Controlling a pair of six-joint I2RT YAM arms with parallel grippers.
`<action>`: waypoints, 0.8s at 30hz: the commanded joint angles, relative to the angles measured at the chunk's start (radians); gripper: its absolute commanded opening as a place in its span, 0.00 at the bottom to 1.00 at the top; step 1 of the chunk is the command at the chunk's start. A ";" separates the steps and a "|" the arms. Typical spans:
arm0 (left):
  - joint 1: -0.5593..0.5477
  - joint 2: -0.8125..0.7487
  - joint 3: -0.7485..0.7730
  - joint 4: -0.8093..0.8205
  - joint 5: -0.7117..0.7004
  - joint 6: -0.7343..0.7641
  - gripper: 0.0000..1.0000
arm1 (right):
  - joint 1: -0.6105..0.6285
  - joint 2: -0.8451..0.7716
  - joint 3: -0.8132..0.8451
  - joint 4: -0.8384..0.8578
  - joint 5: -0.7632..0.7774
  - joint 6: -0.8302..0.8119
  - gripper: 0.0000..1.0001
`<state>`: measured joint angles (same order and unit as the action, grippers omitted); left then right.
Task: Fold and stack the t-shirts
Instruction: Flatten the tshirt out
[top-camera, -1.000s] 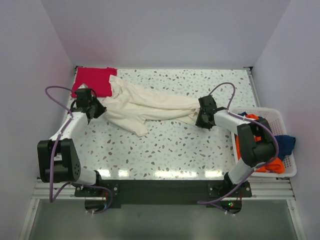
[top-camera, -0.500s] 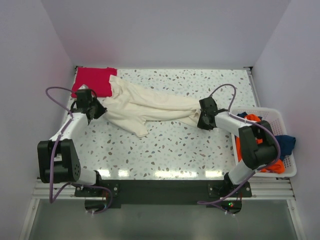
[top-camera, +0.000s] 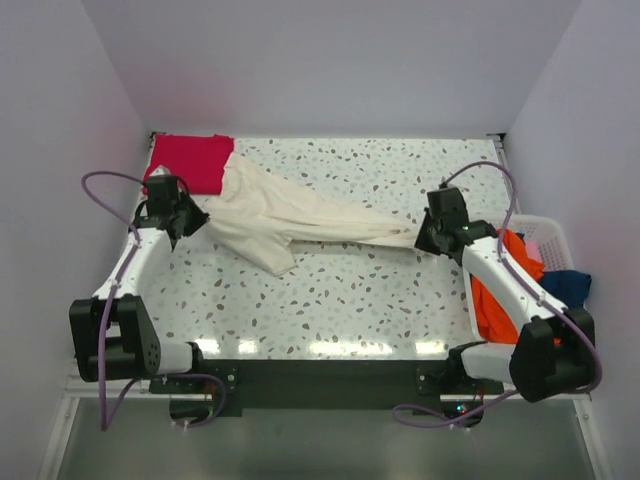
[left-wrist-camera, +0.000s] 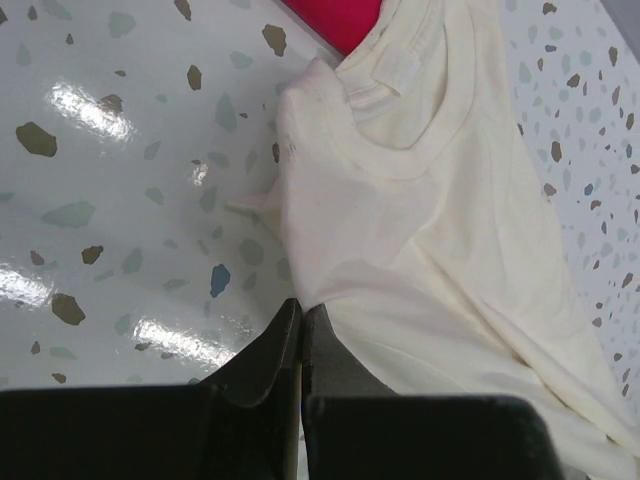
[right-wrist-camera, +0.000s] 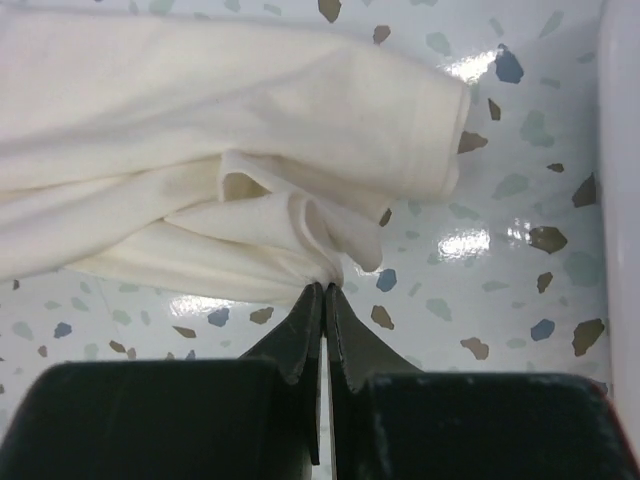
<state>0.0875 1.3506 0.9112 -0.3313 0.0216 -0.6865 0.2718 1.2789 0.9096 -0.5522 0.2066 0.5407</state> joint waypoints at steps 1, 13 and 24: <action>0.029 -0.086 0.071 -0.038 -0.064 0.025 0.00 | -0.087 -0.075 0.069 -0.080 -0.039 -0.036 0.00; 0.046 -0.114 0.250 -0.060 -0.040 -0.015 0.00 | -0.155 0.011 0.403 -0.130 -0.091 -0.048 0.00; 0.063 0.007 0.460 -0.069 0.014 -0.030 0.00 | -0.171 0.071 0.531 -0.146 -0.170 -0.024 0.00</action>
<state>0.1310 1.3682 1.3251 -0.4099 0.0349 -0.7006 0.1081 1.4174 1.4563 -0.6941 0.0681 0.5152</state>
